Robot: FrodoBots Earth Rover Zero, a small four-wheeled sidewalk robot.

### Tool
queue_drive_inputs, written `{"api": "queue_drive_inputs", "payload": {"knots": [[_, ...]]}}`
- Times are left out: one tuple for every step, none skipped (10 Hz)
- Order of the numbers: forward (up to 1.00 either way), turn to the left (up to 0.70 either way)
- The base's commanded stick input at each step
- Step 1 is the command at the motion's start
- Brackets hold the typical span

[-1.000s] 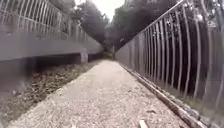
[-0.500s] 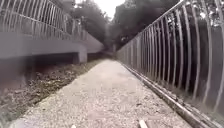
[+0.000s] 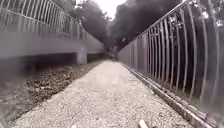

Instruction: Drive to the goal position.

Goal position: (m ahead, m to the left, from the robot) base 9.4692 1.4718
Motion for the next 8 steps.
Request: {"api": "queue_drive_inputs", "payload": {"knots": [[1.00, -0.01], [1.00, -0.02], [1.00, -0.12], [1.00, -0.38], [1.00, -0.30], [1.00, -0.03], [1.00, 0.00], [1.00, 0.00]]}}
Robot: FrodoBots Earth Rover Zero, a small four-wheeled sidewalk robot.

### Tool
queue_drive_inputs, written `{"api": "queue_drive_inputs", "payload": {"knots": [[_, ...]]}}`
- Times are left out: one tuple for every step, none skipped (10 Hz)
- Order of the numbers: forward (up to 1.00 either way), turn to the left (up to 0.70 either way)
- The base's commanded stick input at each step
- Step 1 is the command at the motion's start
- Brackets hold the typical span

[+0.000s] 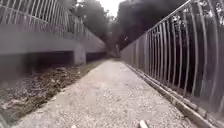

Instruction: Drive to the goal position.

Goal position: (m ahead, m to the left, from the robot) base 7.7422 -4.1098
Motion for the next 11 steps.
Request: {"api": "queue_drive_inputs", "payload": {"knots": [[1.00, 0.00], [1.00, 0.00], [1.00, 0.00], [1.00, -0.02], [1.00, -0.07], [1.00, -0.27], [1.00, -0.24], [1.00, -0.03], [1.00, 0.00], [1.00, 0.00], [1.00, 0.00]]}}
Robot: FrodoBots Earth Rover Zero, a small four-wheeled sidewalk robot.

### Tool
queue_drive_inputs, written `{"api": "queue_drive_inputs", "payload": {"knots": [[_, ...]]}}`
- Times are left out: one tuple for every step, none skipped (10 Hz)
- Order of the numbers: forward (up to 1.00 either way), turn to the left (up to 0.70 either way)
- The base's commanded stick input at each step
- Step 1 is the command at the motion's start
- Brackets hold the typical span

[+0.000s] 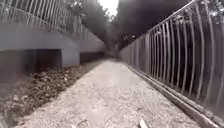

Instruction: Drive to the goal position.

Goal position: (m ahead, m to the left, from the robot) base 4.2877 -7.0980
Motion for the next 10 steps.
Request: {"api": "queue_drive_inputs", "payload": {"knots": [[1.00, 0.00], [1.00, 0.00], [1.00, 0.00], [1.00, 0.00], [1.00, 0.00], [1.00, 0.00], [1.00, 0.00], [1.00, 0.00], [1.00, -0.09], [1.00, -0.31]]}}
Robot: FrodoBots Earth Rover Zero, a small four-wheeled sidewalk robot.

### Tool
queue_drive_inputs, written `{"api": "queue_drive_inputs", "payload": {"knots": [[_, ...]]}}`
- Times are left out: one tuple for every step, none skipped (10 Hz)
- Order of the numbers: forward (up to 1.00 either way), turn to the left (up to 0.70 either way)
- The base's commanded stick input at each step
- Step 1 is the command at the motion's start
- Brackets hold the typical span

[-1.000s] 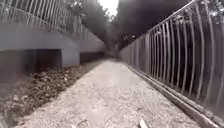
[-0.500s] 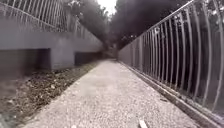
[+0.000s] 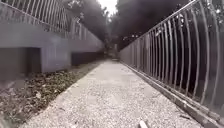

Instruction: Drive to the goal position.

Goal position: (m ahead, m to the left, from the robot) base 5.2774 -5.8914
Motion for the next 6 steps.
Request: {"api": "queue_drive_inputs", "payload": {"knots": [[1.00, -0.29], [1.00, -0.06], [1.00, 0.00], [1.00, 0.00], [1.00, 0.00], [1.00, 0.00]]}}
